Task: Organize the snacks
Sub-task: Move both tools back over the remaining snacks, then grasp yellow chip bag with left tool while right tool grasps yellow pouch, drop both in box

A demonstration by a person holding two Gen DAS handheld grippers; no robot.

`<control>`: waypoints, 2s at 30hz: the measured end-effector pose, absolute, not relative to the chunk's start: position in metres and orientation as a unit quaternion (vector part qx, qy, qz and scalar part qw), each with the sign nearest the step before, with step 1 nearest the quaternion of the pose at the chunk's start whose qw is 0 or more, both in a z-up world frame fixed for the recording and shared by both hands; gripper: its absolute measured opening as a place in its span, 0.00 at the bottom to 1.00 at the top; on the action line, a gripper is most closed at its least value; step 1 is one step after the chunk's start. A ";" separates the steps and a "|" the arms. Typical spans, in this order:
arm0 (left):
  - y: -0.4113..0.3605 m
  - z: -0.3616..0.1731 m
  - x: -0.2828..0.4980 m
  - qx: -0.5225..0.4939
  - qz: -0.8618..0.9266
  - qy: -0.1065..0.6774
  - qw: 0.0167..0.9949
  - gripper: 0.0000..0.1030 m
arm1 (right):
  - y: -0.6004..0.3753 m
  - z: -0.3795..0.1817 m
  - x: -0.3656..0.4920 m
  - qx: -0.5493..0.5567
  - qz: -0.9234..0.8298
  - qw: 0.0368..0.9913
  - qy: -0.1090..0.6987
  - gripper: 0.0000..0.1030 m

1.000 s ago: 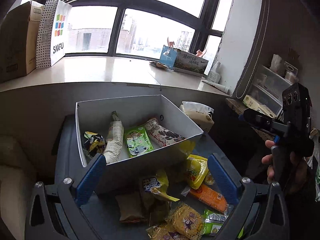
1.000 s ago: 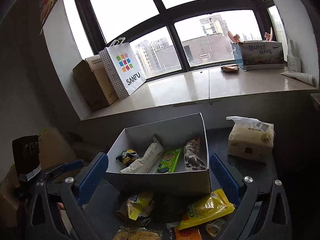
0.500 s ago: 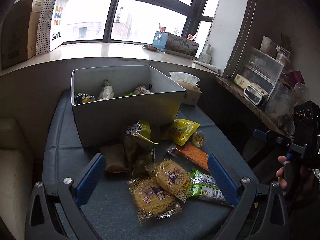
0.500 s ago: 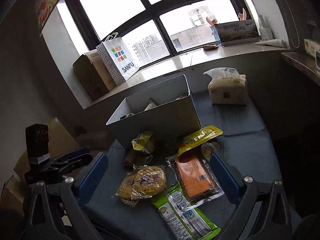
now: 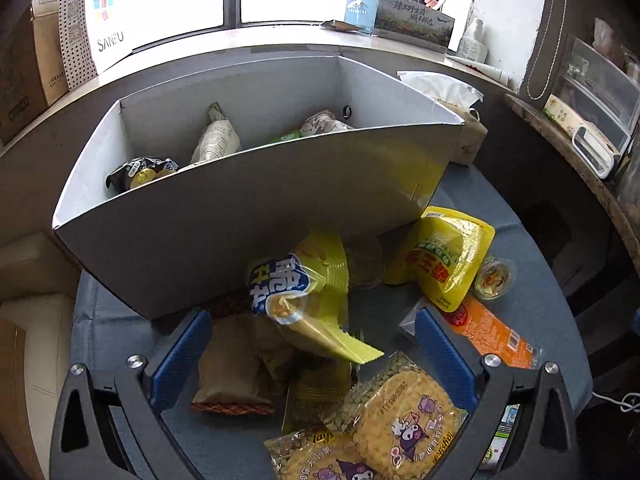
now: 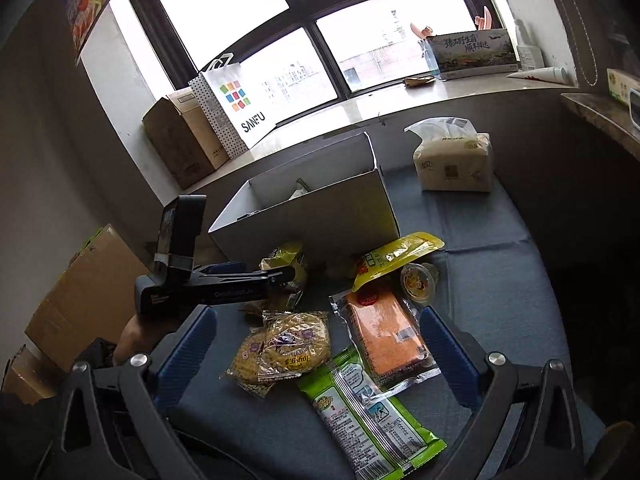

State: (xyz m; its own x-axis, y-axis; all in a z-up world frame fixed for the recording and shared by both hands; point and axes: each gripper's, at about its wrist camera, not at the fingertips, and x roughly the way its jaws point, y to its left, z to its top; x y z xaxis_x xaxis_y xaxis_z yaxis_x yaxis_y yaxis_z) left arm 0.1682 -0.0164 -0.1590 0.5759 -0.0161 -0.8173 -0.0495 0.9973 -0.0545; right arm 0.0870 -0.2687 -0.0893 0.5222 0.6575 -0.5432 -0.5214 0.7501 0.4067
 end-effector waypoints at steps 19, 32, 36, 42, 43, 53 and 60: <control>0.008 -0.117 0.125 -0.077 -0.008 0.357 0.931 0.39 | -0.270 -0.107 0.100 0.113 0.328 0.858 0.379 1.00; 0.031 -0.060 0.053 -0.150 -0.075 0.287 0.943 0.39 | -0.252 -0.163 0.242 0.149 0.307 0.822 0.457 1.00; 0.032 -0.066 0.053 -0.152 -0.076 0.291 0.942 0.39 | -0.247 -0.186 0.280 0.189 0.299 0.794 0.494 1.00; 0.033 -0.074 0.054 -0.160 -0.078 0.296 0.938 0.39 | -0.222 -0.206 0.297 0.174 0.308 0.769 0.532 1.00; 0.033 -0.074 0.054 -0.162 -0.079 0.296 0.938 0.39 | -0.218 -0.205 0.297 0.166 0.309 0.772 0.530 0.96; 0.039 -0.077 0.052 -0.165 -0.077 0.296 0.938 0.39 | -0.218 -0.186 0.284 0.181 0.337 0.771 0.508 0.17; 0.046 -0.070 0.053 -0.170 -0.076 0.282 0.941 0.39 | -0.231 -0.124 0.237 0.155 0.370 0.807 0.433 0.16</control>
